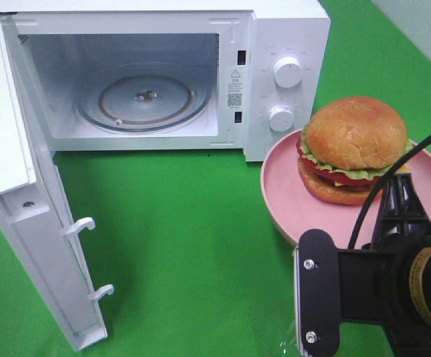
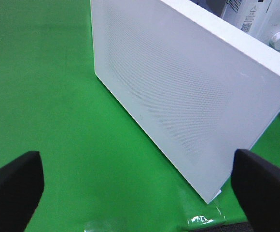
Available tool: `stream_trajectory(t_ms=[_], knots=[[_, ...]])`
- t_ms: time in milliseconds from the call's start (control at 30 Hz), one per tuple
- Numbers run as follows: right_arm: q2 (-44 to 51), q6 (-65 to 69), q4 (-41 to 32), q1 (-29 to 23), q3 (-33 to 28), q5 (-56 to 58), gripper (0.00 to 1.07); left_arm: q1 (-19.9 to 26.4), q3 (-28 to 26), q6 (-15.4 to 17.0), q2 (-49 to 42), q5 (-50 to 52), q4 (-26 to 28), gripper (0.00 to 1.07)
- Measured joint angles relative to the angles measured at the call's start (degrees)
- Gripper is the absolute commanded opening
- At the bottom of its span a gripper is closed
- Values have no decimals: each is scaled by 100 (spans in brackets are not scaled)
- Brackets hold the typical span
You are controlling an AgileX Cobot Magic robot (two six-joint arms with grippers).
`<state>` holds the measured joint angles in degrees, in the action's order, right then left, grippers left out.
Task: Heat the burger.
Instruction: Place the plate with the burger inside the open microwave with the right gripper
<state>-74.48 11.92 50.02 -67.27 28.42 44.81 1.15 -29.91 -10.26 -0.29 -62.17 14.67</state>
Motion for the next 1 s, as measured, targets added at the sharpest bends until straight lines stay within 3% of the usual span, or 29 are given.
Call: stream_trajectory(t_ms=[367, 800, 1000], knots=[[0, -693, 401, 235, 0, -791, 0, 0, 0, 0, 0, 0, 0, 98], [-6, -2544, 430, 1220, -29, -2091, 0, 0, 0, 0, 0, 0, 0, 98], [-6, -3558, 23, 1730, -29, -2412, 0, 0, 0, 0, 0, 0, 0, 98]])
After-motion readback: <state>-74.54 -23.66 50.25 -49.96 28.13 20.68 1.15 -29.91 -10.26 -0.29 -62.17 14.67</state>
